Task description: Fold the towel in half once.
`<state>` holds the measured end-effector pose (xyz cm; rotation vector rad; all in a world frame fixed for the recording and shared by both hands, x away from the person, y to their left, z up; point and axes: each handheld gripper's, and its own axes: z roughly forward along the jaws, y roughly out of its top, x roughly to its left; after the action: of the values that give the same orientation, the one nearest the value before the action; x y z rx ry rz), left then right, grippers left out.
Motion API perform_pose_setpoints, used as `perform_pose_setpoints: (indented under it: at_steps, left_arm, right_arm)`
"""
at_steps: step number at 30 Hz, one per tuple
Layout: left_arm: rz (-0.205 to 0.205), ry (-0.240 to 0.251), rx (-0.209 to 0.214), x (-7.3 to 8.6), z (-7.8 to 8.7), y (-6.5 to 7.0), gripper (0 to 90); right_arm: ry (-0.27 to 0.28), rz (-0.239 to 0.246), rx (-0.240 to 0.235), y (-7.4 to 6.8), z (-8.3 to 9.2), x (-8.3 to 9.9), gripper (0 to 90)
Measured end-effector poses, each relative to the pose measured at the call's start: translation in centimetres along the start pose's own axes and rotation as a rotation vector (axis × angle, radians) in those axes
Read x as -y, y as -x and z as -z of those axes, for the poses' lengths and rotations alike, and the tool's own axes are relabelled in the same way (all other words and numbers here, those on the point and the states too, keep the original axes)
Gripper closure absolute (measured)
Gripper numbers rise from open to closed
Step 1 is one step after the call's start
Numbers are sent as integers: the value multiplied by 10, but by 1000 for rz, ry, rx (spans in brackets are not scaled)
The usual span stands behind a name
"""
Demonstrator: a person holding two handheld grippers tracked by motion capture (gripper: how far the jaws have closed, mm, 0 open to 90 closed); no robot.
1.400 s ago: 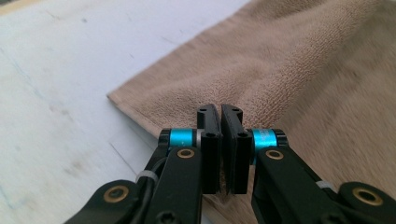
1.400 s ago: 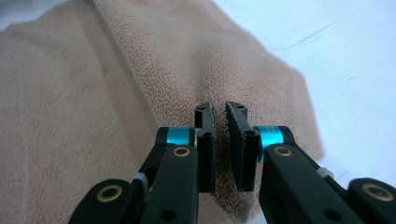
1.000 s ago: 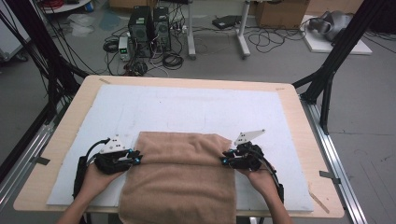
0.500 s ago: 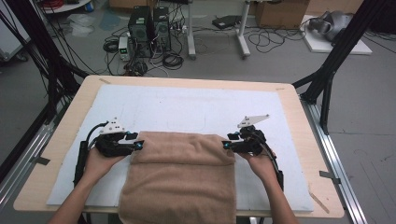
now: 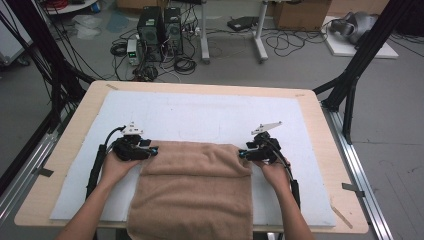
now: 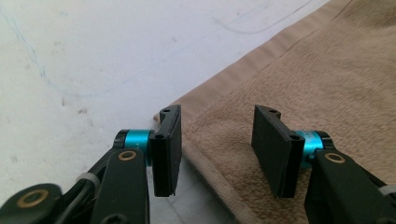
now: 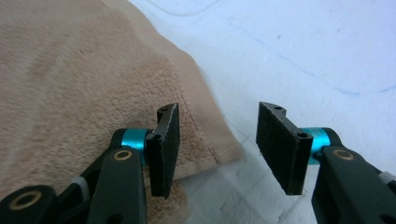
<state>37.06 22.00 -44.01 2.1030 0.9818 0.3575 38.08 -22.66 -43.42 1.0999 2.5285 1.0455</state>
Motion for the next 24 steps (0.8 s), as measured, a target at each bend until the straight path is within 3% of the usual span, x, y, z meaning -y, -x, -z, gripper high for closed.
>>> perform_pose_setpoints:
  at_steps: [2,9,13,24]
  left_arm:
    - [0,-10,-4,1,-2,0,534]
    - [-31,-12,-26,1,-3,3,547]
    - [-29,-16,-28,1,-3,3,552]
    - [-38,-9,-24,2,-3,2,577]
  right_arm:
    - [-24,0,6,0,-4,1,501]
    - [-27,12,41,-4,-5,0,537]
    - [-29,12,50,-6,-5,0,554]
    - [-24,33,35,-7,-5,0,623]
